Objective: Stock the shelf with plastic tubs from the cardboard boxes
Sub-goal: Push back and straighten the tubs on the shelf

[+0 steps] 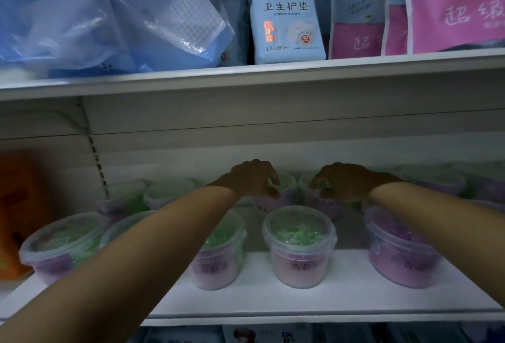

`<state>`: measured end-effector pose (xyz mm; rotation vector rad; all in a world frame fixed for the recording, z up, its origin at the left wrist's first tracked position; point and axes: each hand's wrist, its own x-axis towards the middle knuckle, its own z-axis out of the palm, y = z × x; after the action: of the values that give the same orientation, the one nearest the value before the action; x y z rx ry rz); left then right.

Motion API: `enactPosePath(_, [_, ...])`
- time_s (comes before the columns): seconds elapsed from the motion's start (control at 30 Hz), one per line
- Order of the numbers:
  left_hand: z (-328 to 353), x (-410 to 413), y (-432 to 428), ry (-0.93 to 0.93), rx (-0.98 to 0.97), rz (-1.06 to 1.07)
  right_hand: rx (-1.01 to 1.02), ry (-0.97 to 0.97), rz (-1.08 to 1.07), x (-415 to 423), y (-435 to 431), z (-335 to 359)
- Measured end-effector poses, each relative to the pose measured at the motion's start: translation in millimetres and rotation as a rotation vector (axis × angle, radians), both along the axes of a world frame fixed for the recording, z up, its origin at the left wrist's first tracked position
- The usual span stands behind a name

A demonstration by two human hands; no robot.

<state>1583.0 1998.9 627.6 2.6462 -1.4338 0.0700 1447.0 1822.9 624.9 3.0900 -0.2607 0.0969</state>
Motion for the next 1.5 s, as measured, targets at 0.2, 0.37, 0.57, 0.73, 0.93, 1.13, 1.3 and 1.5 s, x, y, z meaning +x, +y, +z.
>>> enactPosePath(0.2, [30, 25, 63, 0.090, -0.070, 0.016, 0.052, -0.059, 0.059, 18, 30, 16])
enactPosePath(0.37, [38, 71, 129, 0.011, -0.003, 0.182, 0.055, -0.018, 0.123, 42, 63, 18])
enactPosePath(0.57, [25, 103, 164, 0.237, 0.224, 0.365, 0.082, 0.083, 0.062, 62, 78, 7])
enactPosePath(0.73, [18, 105, 159, 0.233, 0.186, 0.293, 0.124, 0.071, 0.051, 68, 74, 2])
enactPosePath(0.93, [12, 93, 130, 0.188, 0.134, 0.152, 0.164, 0.040, 0.085, 62, 72, -2])
enactPosePath(1.13, [2, 66, 72, 0.147, 0.160, -0.024, 0.180, 0.018, 0.103, 62, 72, -3])
enactPosePath(1.3, [-4, 69, 75, 0.179, 0.130, -0.019, 0.176, 0.044, 0.080, 64, 72, -4])
enactPosePath(1.5, [15, 113, 171, 0.177, -0.065, 0.162, 0.147, -0.055, 0.060, 84, 86, 2])
